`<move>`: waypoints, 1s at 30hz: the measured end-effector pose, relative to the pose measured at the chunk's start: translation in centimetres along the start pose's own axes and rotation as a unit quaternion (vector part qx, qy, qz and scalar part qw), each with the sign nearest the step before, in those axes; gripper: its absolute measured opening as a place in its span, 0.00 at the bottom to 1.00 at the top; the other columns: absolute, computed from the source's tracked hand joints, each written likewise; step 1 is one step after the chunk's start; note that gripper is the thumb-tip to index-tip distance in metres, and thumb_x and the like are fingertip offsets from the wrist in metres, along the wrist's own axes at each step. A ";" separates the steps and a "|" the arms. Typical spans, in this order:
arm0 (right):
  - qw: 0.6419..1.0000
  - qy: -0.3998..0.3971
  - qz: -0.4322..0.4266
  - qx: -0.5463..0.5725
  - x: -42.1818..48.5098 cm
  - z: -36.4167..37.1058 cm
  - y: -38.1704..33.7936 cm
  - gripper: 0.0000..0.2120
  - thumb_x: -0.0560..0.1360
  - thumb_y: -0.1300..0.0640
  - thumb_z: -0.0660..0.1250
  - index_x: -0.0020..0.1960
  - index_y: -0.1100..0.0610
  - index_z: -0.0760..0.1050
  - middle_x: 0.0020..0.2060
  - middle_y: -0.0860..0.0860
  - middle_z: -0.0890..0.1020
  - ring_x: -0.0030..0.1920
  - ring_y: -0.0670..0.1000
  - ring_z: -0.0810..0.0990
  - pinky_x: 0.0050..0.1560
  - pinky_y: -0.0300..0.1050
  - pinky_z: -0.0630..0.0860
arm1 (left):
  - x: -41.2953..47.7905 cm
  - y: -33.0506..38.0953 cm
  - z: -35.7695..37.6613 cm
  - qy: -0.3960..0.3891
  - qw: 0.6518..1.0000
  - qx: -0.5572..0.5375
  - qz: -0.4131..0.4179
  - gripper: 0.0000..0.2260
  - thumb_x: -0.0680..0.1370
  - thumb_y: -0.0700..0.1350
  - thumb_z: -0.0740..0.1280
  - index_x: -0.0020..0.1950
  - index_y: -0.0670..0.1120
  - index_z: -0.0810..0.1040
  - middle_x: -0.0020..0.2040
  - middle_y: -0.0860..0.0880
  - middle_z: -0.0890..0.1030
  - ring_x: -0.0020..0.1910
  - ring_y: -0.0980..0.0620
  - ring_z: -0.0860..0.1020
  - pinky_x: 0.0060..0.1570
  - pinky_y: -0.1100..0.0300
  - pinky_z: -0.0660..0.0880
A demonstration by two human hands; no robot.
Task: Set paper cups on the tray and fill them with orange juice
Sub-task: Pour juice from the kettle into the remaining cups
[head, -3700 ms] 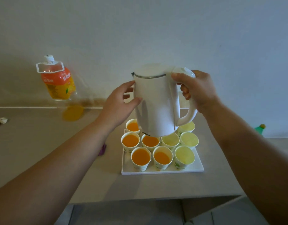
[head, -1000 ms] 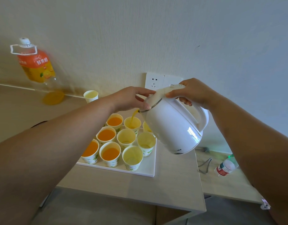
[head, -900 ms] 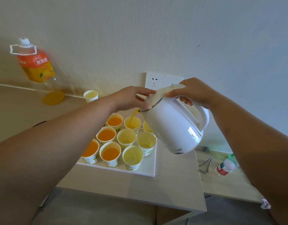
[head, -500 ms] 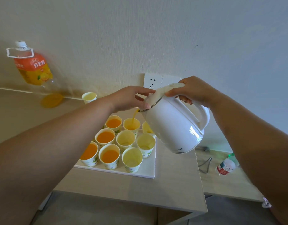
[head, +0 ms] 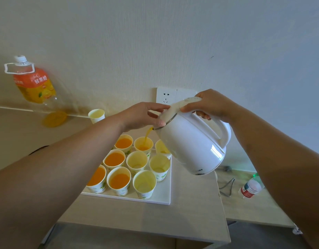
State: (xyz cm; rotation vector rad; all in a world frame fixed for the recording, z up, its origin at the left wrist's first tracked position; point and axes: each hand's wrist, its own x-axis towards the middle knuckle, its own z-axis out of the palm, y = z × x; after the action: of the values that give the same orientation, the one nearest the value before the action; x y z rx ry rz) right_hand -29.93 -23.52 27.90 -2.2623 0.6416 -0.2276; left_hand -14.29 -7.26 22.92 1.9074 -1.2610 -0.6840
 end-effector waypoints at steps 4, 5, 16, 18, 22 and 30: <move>1.000 -0.001 0.001 0.004 0.1 -0.2 -0.1 0.17 0.66 0.51 0.75 0.32 0.58 0.70 0.21 0.48 0.71 0.21 0.45 0.67 0.24 0.36 0.65 | 0.2 -0.1 0.0 0.000 1.000 0.001 0.003 0.26 0.73 0.49 0.73 0.70 0.57 0.72 0.61 0.58 0.76 0.53 0.62 0.76 0.48 0.68 0.69; 1.000 -0.001 0.001 0.002 0.0 -0.2 -0.1 0.17 0.66 0.52 0.75 0.32 0.59 0.70 0.21 0.49 0.71 0.21 0.45 0.66 0.24 0.36 0.64 | 0.2 -0.1 0.0 0.002 1.000 0.004 0.005 0.26 0.73 0.49 0.73 0.70 0.57 0.72 0.61 0.57 0.76 0.54 0.60 0.76 0.49 0.67 0.69; 1.000 0.001 0.003 -0.007 -0.1 -0.5 -0.4 0.17 0.66 0.51 0.76 0.32 0.58 0.69 0.22 0.49 0.71 0.21 0.45 0.66 0.25 0.36 0.64 | 0.1 0.1 0.0 0.001 1.000 -0.001 0.014 0.25 0.73 0.49 0.73 0.70 0.56 0.72 0.62 0.57 0.77 0.55 0.60 0.76 0.47 0.71 0.69; 1.000 0.002 0.005 -0.006 -0.1 -0.4 -0.4 0.17 0.65 0.51 0.76 0.32 0.57 0.69 0.21 0.48 0.71 0.21 0.45 0.67 0.25 0.37 0.65 | 0.1 0.2 -0.2 0.003 1.000 0.000 0.012 0.26 0.73 0.49 0.73 0.70 0.56 0.72 0.62 0.57 0.76 0.56 0.58 0.75 0.46 0.71 0.68; 1.000 0.000 0.004 -0.010 -0.2 -0.5 -0.5 0.17 0.66 0.50 0.75 0.33 0.58 0.70 0.22 0.49 0.72 0.21 0.45 0.67 0.24 0.35 0.65 | 0.1 0.1 -0.2 0.002 1.000 -0.009 0.010 0.26 0.73 0.49 0.73 0.70 0.56 0.72 0.64 0.56 0.76 0.57 0.56 0.75 0.48 0.68 0.68; 1.000 0.002 0.002 -0.021 -0.5 -0.6 -0.8 0.17 0.66 0.50 0.76 0.34 0.58 0.70 0.23 0.50 0.72 0.21 0.45 0.67 0.26 0.36 0.65 | -0.2 0.3 -0.2 0.002 1.000 -0.018 0.014 0.26 0.73 0.48 0.73 0.70 0.56 0.72 0.63 0.57 0.76 0.59 0.55 0.75 0.49 0.68 0.69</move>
State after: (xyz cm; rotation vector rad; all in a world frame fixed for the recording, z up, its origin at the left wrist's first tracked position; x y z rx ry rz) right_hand -30.27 -23.16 28.89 -2.3015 0.6583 -0.2187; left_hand -14.39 -7.13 23.28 1.8579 -1.2630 -0.6836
